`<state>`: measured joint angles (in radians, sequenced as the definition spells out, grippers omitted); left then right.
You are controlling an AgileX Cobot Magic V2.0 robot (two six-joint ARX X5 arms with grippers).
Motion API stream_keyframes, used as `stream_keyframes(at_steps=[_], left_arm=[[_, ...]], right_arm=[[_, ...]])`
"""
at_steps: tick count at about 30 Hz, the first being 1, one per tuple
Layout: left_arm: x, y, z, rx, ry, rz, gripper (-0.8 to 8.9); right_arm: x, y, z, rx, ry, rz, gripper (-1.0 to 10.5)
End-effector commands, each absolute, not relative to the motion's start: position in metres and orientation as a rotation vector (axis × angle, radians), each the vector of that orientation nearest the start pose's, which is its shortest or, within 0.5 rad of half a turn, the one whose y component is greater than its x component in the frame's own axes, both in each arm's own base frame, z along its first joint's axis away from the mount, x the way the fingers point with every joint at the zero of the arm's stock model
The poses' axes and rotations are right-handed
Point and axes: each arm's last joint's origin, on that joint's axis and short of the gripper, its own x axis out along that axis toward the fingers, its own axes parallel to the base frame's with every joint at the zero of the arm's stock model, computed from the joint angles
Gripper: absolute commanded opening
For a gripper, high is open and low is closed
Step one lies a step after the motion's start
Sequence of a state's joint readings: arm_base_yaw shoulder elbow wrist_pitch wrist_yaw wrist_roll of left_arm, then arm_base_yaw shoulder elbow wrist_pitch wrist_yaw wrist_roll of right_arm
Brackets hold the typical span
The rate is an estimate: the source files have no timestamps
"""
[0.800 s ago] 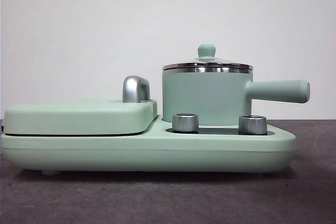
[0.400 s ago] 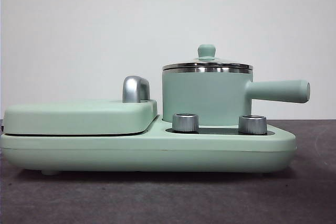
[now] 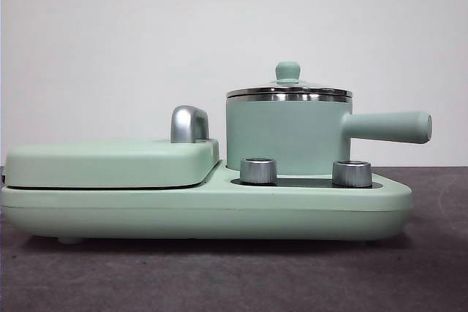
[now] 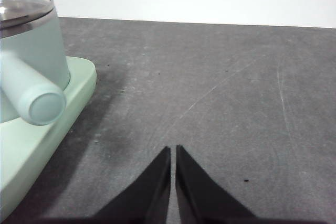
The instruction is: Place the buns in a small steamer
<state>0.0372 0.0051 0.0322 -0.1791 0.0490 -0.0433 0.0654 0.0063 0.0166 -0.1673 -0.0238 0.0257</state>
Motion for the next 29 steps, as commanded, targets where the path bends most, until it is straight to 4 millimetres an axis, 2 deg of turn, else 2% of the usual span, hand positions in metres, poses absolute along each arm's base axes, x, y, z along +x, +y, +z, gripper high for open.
stream_keyframes(at_steps=[1,29], left_arm=[[0.0955,0.0022,0.15,-0.045,0.176,-0.006,0.07],[0.0955,0.0019,0.1499,-0.043,0.176,0.001,0.07]], right_arm=[[0.0958,0.0074,0.1523,0.015,0.149,0.093,0.1],[0.0958,0.0074,0.1523,0.015,0.149,0.093,0.1]])
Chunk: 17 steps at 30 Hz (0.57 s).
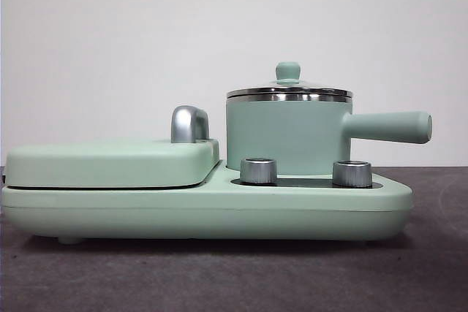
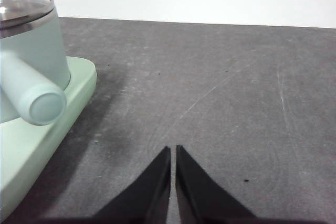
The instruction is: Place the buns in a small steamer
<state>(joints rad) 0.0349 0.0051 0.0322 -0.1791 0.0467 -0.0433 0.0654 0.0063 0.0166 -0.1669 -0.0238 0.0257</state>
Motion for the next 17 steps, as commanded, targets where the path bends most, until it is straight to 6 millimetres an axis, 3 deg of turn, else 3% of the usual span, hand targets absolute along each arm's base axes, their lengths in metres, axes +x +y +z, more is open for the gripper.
stream_keyframes(at_steps=[1,17], left_arm=[[0.0955,0.0017,0.1499,-0.041,0.177,0.004,0.07],[0.0955,0.0027,0.1497,0.011,0.179,0.059,0.07]], right_arm=[[0.0958,0.0074,0.1523,0.015,0.149,0.093,0.1],[0.0958,0.0074,0.1523,0.015,0.149,0.093,0.1]])
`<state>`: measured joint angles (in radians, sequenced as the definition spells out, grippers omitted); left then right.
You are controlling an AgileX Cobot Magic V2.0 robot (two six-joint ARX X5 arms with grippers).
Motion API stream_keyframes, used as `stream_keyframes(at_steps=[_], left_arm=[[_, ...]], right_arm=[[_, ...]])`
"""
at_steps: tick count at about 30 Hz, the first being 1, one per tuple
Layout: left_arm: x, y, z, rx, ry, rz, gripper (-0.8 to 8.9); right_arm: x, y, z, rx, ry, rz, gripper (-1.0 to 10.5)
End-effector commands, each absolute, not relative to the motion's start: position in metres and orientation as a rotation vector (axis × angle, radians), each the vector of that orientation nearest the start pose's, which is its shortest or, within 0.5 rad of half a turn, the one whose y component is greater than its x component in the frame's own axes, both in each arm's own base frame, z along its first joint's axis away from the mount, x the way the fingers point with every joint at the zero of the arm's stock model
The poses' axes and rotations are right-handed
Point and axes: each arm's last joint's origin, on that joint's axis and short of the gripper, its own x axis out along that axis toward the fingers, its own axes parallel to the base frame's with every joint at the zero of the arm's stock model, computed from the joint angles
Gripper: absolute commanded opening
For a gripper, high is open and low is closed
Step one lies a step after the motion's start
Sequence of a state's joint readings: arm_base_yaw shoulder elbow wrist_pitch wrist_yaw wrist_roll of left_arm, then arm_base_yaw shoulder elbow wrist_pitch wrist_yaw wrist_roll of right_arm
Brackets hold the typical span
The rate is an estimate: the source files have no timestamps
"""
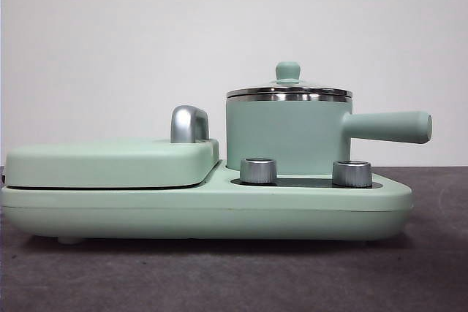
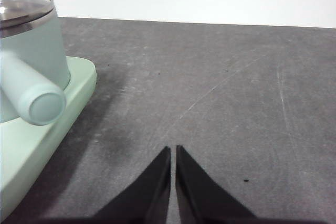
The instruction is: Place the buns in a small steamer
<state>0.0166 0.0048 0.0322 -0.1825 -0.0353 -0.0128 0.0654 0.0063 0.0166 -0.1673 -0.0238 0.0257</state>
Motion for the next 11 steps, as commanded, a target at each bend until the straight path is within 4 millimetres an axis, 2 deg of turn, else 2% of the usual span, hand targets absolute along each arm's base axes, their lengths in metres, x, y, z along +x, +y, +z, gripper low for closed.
stream_keyframes(at_steps=[1,11], left_arm=[[0.0955,0.0025,0.1497,0.012,0.179,0.057,0.07],[0.0955,-0.0007,0.1497,0.048,0.179,0.02,0.07]], right_arm=[[0.0958,0.0074,0.1523,0.015,0.149,0.093,0.1],[0.0958,0.0074,0.1523,0.015,0.149,0.093,0.1]])
